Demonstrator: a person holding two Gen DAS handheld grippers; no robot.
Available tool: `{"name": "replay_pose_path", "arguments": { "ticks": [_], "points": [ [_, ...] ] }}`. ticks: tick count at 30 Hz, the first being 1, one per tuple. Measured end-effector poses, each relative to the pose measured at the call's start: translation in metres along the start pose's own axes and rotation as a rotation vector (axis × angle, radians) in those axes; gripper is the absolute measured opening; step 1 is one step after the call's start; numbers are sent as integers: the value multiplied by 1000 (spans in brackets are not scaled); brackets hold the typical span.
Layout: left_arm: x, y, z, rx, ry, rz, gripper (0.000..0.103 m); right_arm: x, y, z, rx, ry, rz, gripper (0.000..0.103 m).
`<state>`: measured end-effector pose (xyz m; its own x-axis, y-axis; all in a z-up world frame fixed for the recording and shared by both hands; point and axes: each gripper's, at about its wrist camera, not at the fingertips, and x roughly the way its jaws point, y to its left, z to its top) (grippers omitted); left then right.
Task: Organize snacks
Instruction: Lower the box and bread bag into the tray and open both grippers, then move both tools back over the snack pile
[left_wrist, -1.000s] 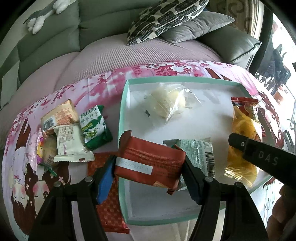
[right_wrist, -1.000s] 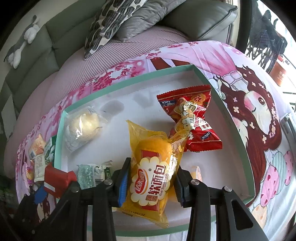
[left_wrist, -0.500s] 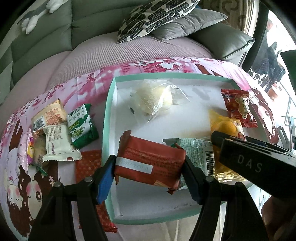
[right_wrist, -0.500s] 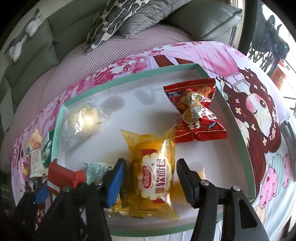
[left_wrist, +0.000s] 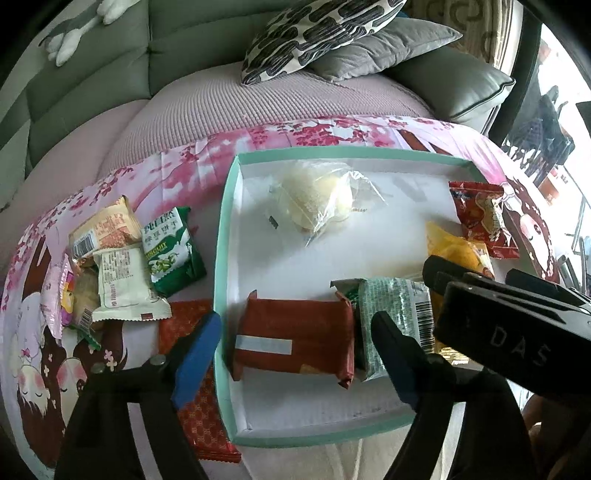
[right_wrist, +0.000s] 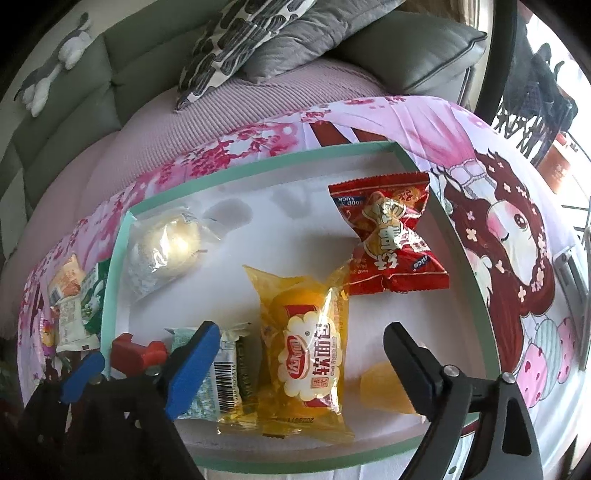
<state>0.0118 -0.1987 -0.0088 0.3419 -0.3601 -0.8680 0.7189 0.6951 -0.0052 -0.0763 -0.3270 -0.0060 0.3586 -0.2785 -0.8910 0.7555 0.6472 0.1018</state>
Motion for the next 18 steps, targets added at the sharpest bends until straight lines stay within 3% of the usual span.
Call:
{"name": "replay_pose_path", "arguments": {
  "ticks": [2,10,18],
  "points": [
    [-4,0,1,-2,-9,-6,85,-5,0,0,2,-13,4,101],
    [-24,13,5,-45,-63,4,89,-29,-1,4,23,-82,32,102],
    [-32,65,4,-244,-89,74,89,-32,-6,6,45,-85,23,102]
  ]
}}
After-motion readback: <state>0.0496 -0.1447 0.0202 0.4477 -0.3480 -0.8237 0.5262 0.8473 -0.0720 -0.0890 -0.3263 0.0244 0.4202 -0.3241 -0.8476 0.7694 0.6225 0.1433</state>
